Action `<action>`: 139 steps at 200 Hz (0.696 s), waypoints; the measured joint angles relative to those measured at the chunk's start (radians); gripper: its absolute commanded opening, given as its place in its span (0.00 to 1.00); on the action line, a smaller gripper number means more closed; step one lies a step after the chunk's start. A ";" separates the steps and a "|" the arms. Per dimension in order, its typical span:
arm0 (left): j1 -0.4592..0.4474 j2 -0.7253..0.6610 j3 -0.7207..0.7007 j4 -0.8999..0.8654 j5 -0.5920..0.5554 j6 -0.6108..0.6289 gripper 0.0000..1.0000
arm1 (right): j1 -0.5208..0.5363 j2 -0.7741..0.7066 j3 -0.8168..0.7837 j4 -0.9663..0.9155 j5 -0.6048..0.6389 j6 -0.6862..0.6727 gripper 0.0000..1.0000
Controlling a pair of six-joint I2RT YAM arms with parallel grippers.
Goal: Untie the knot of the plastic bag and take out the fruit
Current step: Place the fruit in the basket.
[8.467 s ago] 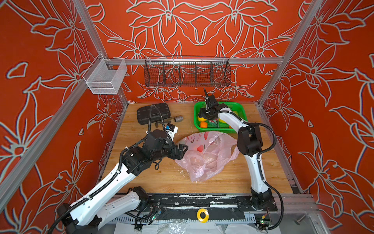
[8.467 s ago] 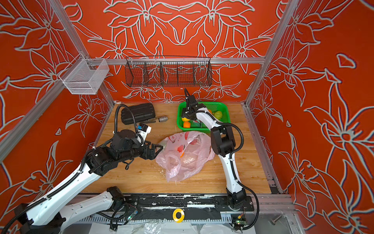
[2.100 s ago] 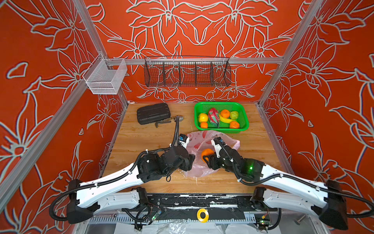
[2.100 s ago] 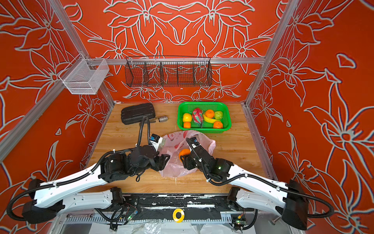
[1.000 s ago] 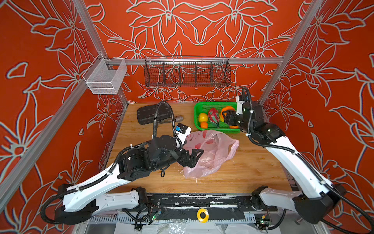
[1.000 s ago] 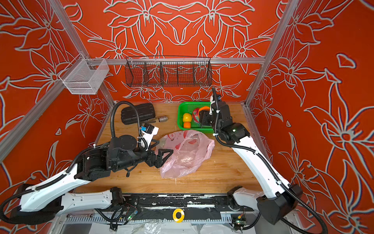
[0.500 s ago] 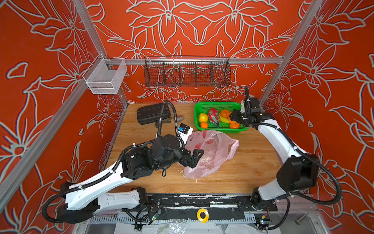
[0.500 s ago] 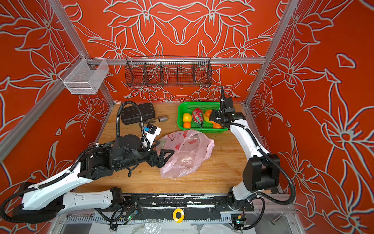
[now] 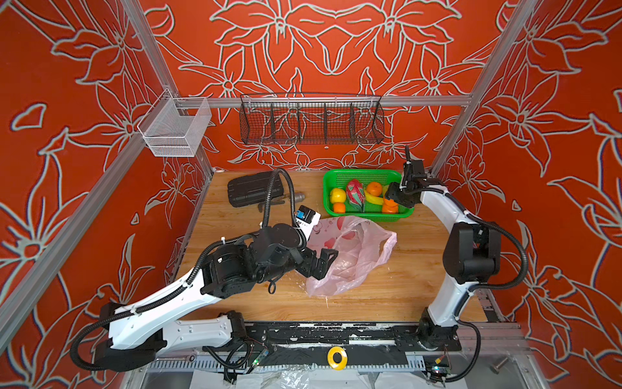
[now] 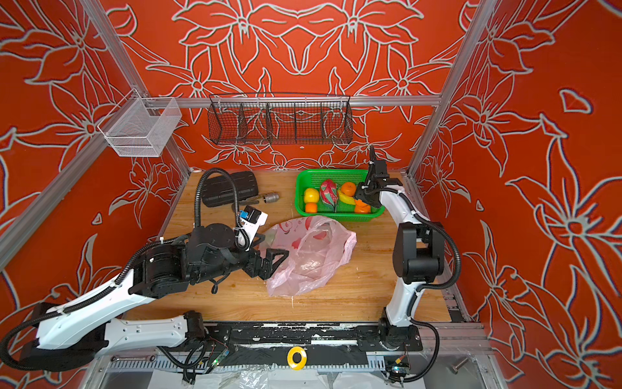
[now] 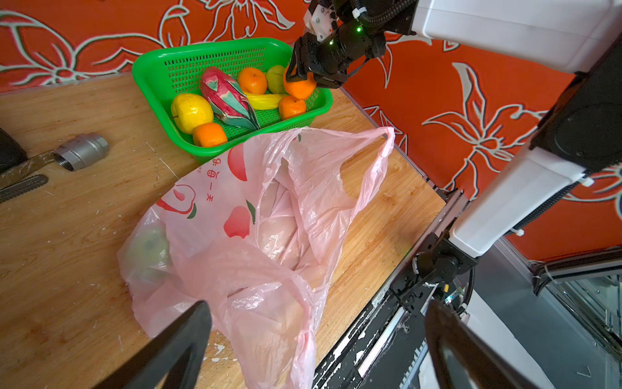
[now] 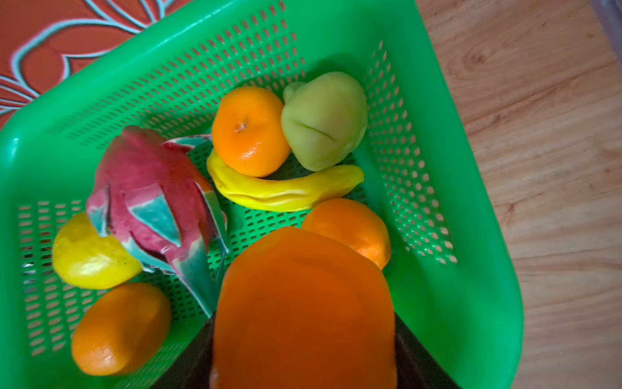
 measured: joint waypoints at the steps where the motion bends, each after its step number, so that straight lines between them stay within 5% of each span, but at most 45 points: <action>1: 0.000 0.000 0.000 0.000 0.000 0.000 0.97 | 0.000 0.004 0.003 0.000 0.000 0.000 0.51; 83: 0.002 0.044 0.012 -0.001 -0.003 0.000 0.97 | -0.022 0.207 0.172 -0.018 0.013 -0.021 0.54; 116: 0.003 0.045 0.012 -0.001 -0.008 0.000 0.98 | -0.026 0.211 0.172 -0.011 0.012 -0.033 0.61; 139: 0.003 0.045 0.012 -0.001 -0.011 0.000 0.97 | -0.026 0.206 0.162 -0.001 0.012 -0.040 0.77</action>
